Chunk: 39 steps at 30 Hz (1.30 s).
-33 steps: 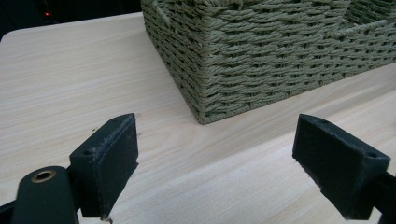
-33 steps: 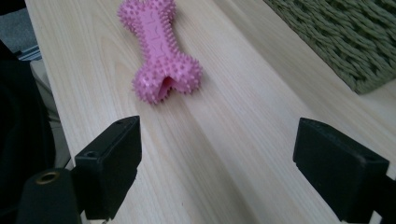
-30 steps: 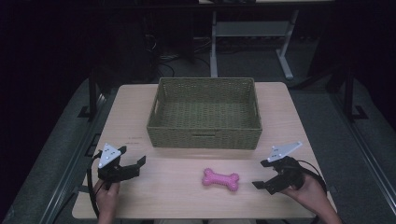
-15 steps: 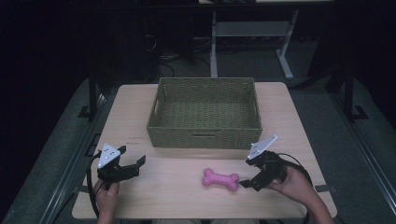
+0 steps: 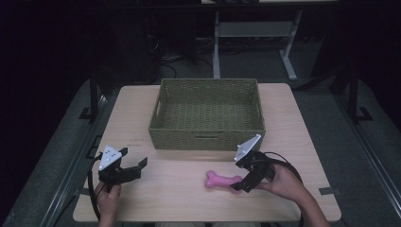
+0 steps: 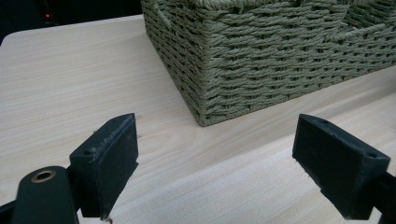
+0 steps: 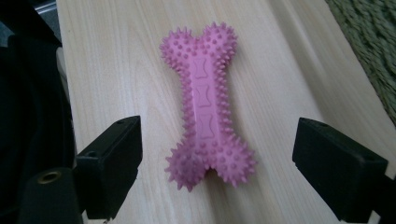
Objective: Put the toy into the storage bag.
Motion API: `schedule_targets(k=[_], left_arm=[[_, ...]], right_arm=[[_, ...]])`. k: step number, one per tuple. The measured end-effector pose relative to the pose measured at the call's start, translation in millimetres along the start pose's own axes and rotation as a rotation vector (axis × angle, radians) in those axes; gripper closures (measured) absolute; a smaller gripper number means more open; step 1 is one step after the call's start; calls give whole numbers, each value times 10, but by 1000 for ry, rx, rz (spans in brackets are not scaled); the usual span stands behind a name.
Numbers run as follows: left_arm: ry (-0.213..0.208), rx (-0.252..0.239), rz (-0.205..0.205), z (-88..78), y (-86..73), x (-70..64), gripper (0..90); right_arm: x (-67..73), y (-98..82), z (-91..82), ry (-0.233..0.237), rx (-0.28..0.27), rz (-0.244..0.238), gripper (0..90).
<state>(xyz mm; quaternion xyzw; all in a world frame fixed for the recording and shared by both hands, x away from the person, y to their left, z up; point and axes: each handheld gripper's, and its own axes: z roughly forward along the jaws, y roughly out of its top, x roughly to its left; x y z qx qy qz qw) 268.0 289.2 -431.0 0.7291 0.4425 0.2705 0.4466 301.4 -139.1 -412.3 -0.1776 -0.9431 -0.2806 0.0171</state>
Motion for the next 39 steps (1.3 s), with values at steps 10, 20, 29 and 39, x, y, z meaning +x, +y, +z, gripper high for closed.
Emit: schedule_targets(k=[10,20,29,39], left_arm=[[1,-5,-3,-5,0,5,138],[0,-6,-4,-3,0,7,139],[0,-10,-10,-5,0,13,138],[0,-11,-19,-10,-1,22,139]], right_arm=[[22,168,183,34,42,-34,190],[61,264,375,31,115,-64,245],[82,303,487,11,176,-92,366],[137,349,498,-38,218,-141,469]])
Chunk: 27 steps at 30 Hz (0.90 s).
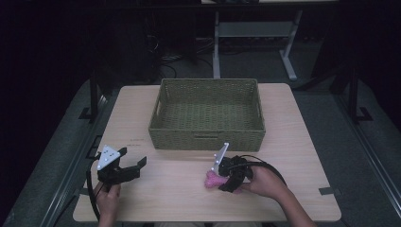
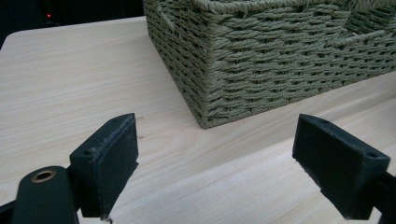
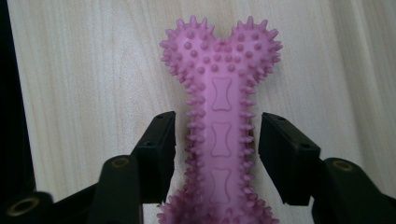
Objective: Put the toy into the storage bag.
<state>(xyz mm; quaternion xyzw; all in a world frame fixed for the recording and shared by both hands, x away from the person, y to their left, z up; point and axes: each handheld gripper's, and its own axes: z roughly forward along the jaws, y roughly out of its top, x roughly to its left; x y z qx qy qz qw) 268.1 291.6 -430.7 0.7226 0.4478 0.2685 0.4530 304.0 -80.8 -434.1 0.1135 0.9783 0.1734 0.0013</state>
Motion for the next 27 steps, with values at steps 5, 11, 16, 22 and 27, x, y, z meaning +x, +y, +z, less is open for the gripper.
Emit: schedule_targets(k=[5,11,16,22,27], left_arm=[[-1,-2,-4,0,-1,4,139],[-1,-4,-8,-2,-3,10,138],[-2,-5,-9,-2,-2,6,138],[1,-8,-16,-13,-4,19,138],[1,-10,-16,-13,-2,14,138]], right_arm=[[-2,6,19,-4,13,-4,493],[12,15,40,-7,26,-22,571],[18,22,26,-12,33,-36,580],[-7,15,-17,24,18,-37,581],[-32,13,-125,45,-7,-41,580]])
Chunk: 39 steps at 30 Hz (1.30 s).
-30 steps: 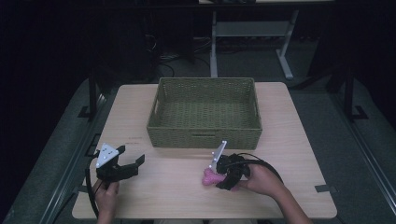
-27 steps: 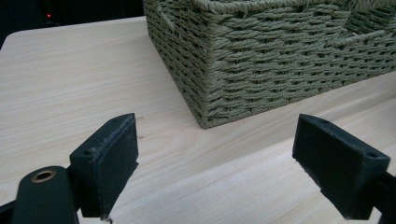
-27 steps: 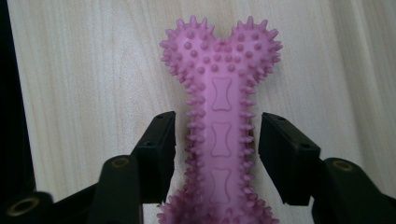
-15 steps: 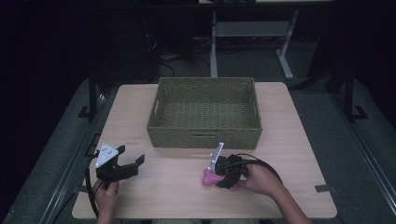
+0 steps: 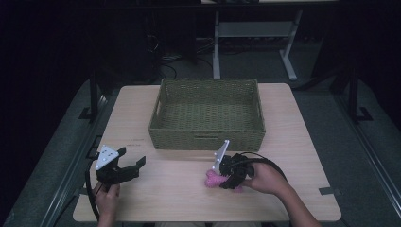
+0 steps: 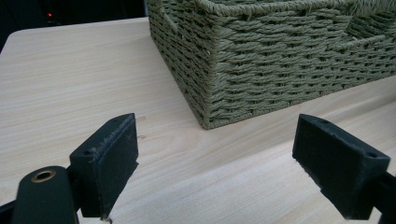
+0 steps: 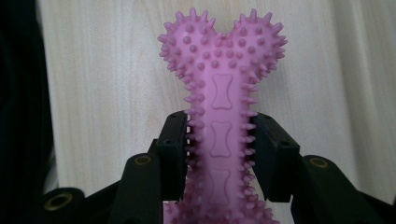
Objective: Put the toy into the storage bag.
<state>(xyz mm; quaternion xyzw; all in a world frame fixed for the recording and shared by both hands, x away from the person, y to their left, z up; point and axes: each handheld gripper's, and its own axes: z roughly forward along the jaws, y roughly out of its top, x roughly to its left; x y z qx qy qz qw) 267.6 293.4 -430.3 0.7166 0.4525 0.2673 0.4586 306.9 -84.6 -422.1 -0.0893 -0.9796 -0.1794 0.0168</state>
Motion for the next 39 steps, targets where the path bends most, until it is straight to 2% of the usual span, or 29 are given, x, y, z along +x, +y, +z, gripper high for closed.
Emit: schedule_targets(k=[5,16,23,39], left_arm=[[1,9,16,12,4,-18,138],[-3,9,11,23,0,-19,139],[-2,9,12,25,0,-22,138],[-1,9,22,24,5,-27,139]], right_arm=[[-39,-30,-118,27,-29,5,580],[-194,-9,-334,47,-72,18,581],[-276,5,-461,66,-117,27,581],[-393,100,-605,90,-121,30,581]])
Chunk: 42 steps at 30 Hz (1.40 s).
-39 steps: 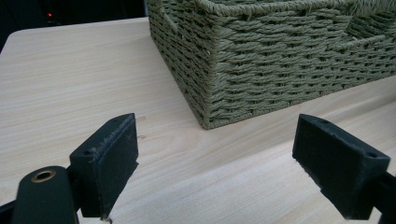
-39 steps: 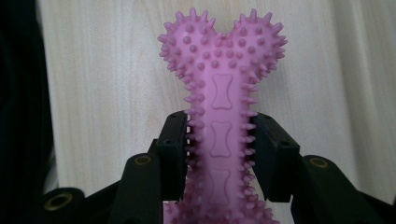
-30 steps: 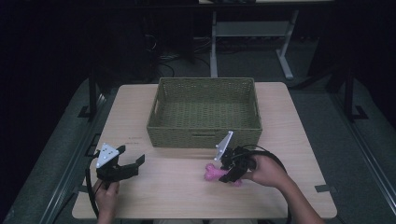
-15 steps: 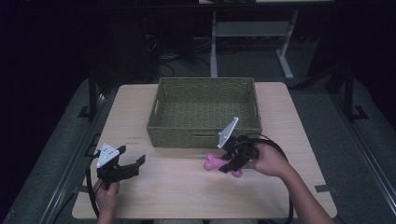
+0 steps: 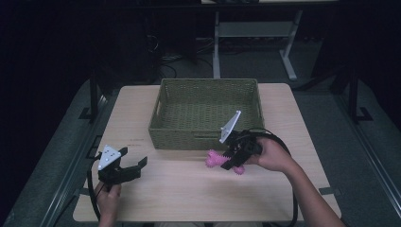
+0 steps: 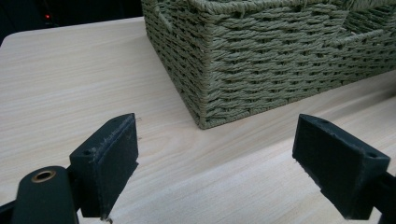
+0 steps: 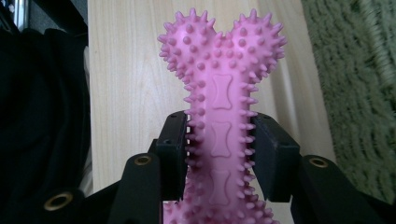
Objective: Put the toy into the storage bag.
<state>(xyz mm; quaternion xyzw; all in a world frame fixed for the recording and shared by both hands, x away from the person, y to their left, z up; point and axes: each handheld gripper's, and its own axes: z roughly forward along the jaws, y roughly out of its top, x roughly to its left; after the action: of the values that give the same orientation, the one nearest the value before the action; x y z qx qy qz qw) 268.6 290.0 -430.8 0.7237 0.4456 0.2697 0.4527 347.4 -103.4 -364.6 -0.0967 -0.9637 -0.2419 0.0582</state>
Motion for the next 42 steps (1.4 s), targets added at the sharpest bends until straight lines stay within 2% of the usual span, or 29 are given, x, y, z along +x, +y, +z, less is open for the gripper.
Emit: schedule_targets(k=[3,19,23,38,42], left_arm=[[-2,-1,-10,-2,-2,8,138],[4,-1,0,2,1,5,138],[1,-1,-6,4,0,7,138],[6,0,2,5,5,0,138],[3,0,-1,8,3,0,138]], right_arm=[[-19,26,-52,-1,-7,1,581],[-145,162,-283,-29,-1,-1,581],[-173,174,-329,-27,-20,1,581],[-375,338,-516,-41,-15,6,582],[-423,369,-555,-29,-30,12,581]])
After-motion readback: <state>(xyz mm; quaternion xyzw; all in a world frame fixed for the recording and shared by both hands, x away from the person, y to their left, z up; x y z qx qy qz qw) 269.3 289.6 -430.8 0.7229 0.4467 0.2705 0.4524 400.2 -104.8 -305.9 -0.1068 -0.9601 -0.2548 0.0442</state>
